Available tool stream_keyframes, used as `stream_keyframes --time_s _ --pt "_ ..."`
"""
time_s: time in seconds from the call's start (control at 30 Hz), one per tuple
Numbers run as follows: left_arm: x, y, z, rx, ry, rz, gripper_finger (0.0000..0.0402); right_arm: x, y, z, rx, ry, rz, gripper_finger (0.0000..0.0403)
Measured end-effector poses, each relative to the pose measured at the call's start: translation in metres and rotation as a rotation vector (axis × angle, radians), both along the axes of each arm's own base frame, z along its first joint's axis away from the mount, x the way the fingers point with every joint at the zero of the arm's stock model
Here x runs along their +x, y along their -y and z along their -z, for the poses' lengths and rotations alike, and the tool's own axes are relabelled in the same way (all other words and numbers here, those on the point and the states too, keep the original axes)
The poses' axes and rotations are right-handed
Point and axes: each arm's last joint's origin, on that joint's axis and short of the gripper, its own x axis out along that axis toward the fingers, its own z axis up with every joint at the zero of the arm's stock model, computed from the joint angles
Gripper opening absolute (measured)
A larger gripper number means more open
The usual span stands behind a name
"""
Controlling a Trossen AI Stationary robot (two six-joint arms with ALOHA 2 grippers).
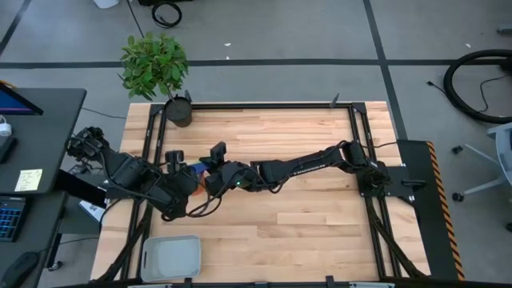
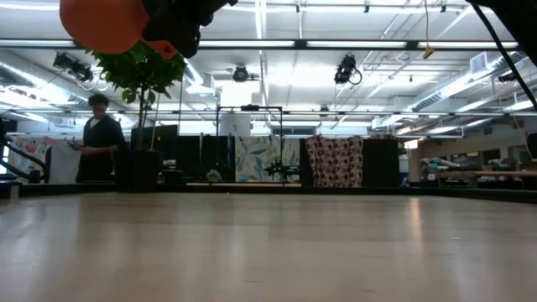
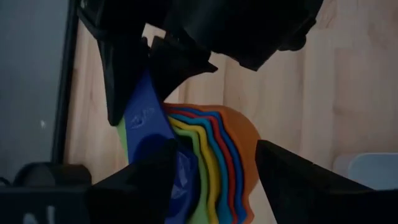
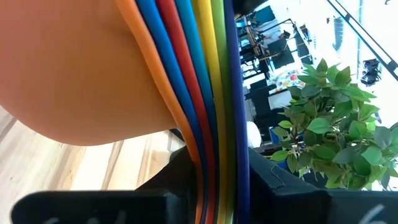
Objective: Nest measuring cups in basket
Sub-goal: Put the stacked measuring cups into the gray bin
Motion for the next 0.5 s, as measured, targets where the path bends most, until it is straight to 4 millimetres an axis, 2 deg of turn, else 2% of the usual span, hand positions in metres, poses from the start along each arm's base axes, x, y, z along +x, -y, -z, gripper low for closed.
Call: stream_keyframes --time_s 0.5 --pt "-0.0015 0.0007 0.0009 -0.075 -0.014 -0.064 0.0222 0.0011 0.0020 -0.0021 -0.019 0.016 -0.001 0.0085"
